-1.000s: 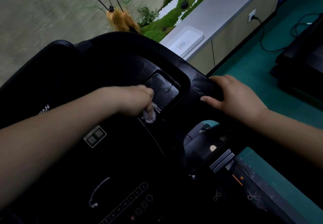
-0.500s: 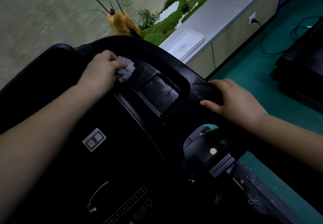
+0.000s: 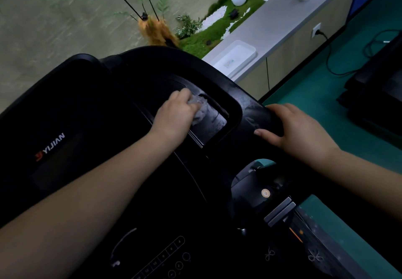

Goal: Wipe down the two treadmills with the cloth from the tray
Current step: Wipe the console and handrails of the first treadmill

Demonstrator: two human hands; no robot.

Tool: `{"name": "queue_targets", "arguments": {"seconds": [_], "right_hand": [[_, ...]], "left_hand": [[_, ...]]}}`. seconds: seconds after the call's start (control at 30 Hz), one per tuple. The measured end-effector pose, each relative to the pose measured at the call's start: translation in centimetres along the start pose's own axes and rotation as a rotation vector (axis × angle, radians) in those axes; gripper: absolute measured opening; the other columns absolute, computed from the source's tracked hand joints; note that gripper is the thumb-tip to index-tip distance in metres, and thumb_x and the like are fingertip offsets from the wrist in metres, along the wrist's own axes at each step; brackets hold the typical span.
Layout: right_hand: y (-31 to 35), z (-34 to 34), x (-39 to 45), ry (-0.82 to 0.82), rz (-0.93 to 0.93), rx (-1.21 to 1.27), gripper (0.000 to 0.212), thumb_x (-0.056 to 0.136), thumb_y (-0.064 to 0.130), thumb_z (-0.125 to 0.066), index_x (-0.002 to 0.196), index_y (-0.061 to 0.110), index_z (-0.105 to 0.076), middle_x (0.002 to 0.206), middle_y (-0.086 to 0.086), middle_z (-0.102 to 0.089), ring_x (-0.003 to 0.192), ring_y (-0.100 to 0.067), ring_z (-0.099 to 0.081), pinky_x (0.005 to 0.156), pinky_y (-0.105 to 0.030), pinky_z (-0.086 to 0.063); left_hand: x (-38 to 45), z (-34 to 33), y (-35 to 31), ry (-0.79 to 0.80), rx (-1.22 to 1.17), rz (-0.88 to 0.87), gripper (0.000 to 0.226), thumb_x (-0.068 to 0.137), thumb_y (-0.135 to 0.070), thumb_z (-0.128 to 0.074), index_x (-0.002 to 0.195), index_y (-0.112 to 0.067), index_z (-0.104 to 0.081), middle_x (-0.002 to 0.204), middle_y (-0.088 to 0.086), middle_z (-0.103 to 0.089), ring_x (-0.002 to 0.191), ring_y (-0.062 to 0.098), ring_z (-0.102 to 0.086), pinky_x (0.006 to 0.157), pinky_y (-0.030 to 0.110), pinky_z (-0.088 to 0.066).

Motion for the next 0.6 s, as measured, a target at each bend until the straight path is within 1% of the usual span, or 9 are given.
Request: {"name": "queue_targets", "arguments": {"seconds": [0.07, 0.13, 0.23, 0.3, 0.37, 0.43, 0.5, 0.57, 0.6], "right_hand": [[0.0, 0.0, 0.0, -0.004, -0.007, 0.000, 0.071, 0.078, 0.068, -0.051, 0.133, 0.023, -0.046, 0.118, -0.002, -0.056, 0.107, -0.024, -0.056, 0.082, -0.031, -0.045], [0.0, 0.0, 0.0, 0.001, -0.005, 0.000, 0.071, 0.078, 0.069, -0.050, 0.133, 0.024, -0.046, 0.118, -0.002, -0.056, 0.107, -0.024, -0.057, 0.083, -0.032, -0.046], [0.0, 0.0, 0.1, 0.006, -0.007, 0.002, 0.070, 0.079, 0.067, -0.052, 0.133, 0.023, -0.046, 0.117, -0.003, -0.056, 0.107, -0.025, -0.056, 0.083, -0.033, -0.046], [0.1, 0.2, 0.0, 0.007, -0.011, 0.002, 0.069, 0.079, 0.066, -0.053, 0.132, 0.023, -0.047, 0.117, -0.004, -0.056, 0.107, -0.026, -0.056, 0.084, -0.034, -0.046], [0.2, 0.2, 0.0, 0.004, -0.009, 0.001, 0.069, 0.079, 0.066, -0.053, 0.132, 0.022, -0.047, 0.117, -0.005, -0.056, 0.107, -0.027, -0.057, 0.084, -0.035, -0.047], [0.2, 0.2, 0.0, 0.008, -0.012, 0.001, 0.068, 0.079, 0.066, -0.053, 0.132, 0.023, -0.047, 0.117, -0.004, -0.056, 0.107, -0.026, -0.056, 0.083, -0.035, -0.047], [0.3, 0.3, 0.0, 0.014, -0.013, 0.005, 0.068, 0.079, 0.067, -0.052, 0.131, 0.024, -0.047, 0.117, -0.003, -0.056, 0.107, -0.025, -0.056, 0.083, -0.035, -0.047], [0.2, 0.3, -0.1, 0.013, -0.008, 0.012, 0.069, 0.078, 0.068, -0.051, 0.131, 0.024, -0.047, 0.116, -0.003, -0.056, 0.107, -0.025, -0.056, 0.083, -0.034, -0.048], [0.3, 0.3, -0.1, 0.011, -0.007, 0.014, 0.068, 0.078, 0.068, -0.051, 0.131, 0.024, -0.047, 0.116, -0.003, -0.056, 0.107, -0.025, -0.056, 0.083, -0.034, -0.048]], "left_hand": [[0.7, -0.2, -1.1, -0.024, -0.118, 0.126, 0.025, 0.092, -0.021, -0.055, 0.114, -0.011, -0.062, 0.114, 0.011, -0.047, 0.107, 0.029, -0.043, 0.083, 0.042, -0.045], [1.3, -0.8, -1.6, -0.052, -0.163, 0.189, 0.024, 0.085, -0.016, -0.060, 0.107, -0.006, -0.062, 0.110, 0.012, -0.048, 0.105, 0.030, -0.045, 0.081, 0.044, -0.046], [0.8, -1.9, -2.6, -0.016, -0.196, 0.075, 0.026, 0.080, -0.014, -0.059, 0.105, -0.009, -0.067, 0.107, 0.012, -0.053, 0.103, 0.031, -0.050, 0.080, 0.038, -0.046], [-0.2, -2.4, -4.0, 0.061, -0.191, -0.051, 0.024, 0.083, -0.011, -0.057, 0.103, -0.010, -0.069, 0.108, 0.012, -0.054, 0.102, 0.031, -0.048, 0.079, 0.033, -0.041], [-0.7, -2.2, -3.9, 0.109, -0.170, -0.124, 0.025, 0.084, -0.009, -0.059, 0.106, -0.011, -0.069, 0.111, 0.011, -0.052, 0.104, 0.030, -0.045, 0.082, 0.034, -0.039], [-1.2, -1.7, -2.8, 0.200, -0.105, -0.175, 0.024, 0.085, -0.012, -0.060, 0.107, -0.017, -0.069, 0.112, 0.008, -0.051, 0.104, 0.027, -0.042, 0.086, 0.039, -0.042], [-1.6, -1.4, -1.6, 0.286, -0.033, -0.233, 0.028, 0.084, -0.016, -0.062, 0.110, -0.025, -0.068, 0.111, 0.005, -0.048, 0.103, 0.024, -0.041, 0.083, 0.038, -0.043], [-1.3, -0.9, -0.6, 0.313, -0.009, -0.158, 0.031, 0.082, -0.028, -0.060, 0.112, -0.028, -0.066, 0.110, 0.005, -0.047, 0.105, 0.027, -0.044, 0.079, 0.033, -0.040], [-0.9, -0.3, -0.2, 0.271, -0.008, -0.094, 0.030, 0.081, -0.029, -0.057, 0.110, -0.026, -0.066, 0.110, 0.006, -0.048, 0.105, 0.029, -0.047, 0.078, 0.033, -0.041]]}}
Point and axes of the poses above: each hand's wrist, its own x-axis towards the middle knuckle, its own z-axis out of the back of the hand, y = z × x, the point moved 4 cm from there along x, towards the middle knuckle
